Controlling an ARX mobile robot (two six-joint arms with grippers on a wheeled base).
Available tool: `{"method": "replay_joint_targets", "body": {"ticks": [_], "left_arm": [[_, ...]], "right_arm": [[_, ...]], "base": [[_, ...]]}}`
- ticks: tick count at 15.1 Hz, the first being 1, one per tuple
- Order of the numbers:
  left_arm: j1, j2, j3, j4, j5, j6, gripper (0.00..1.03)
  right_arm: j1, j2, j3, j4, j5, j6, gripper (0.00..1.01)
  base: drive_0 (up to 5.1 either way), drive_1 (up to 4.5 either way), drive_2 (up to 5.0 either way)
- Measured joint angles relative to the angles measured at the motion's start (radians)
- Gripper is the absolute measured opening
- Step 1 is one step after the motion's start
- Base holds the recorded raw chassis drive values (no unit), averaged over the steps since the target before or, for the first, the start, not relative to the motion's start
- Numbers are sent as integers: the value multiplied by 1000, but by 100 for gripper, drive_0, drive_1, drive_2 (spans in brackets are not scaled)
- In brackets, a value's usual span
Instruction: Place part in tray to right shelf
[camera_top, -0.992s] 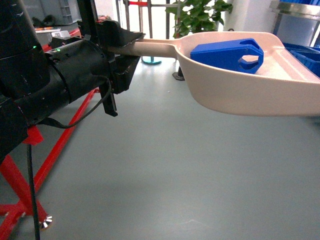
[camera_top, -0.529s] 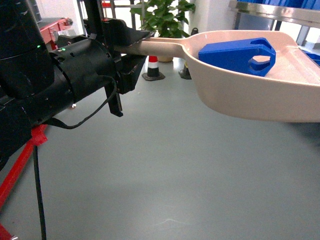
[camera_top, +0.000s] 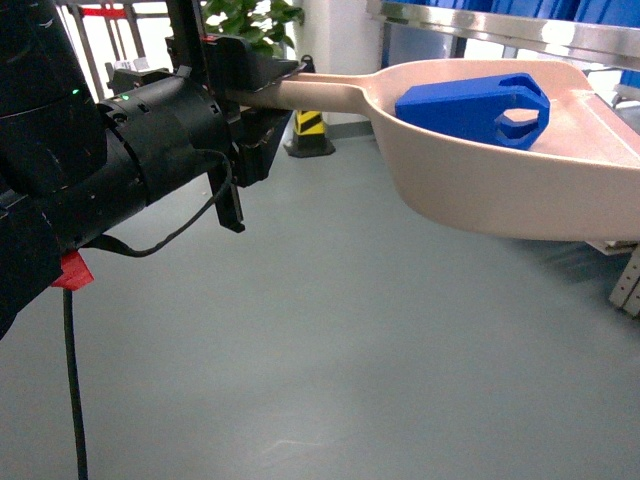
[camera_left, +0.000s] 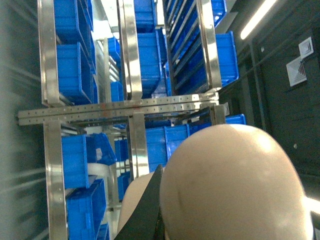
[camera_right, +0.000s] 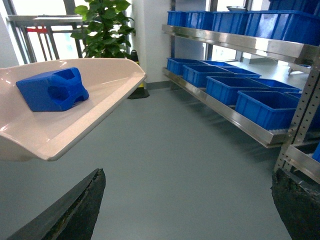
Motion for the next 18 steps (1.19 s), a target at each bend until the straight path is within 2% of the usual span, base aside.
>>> {"method": "replay_joint_targets", "body": {"ticks": [18], "left_arm": [[-3, 0, 0, 0, 1, 0, 17]], "right_arm": [[0, 0, 0, 0, 0, 0, 98]], "base": [[-153, -153, -153]]}}
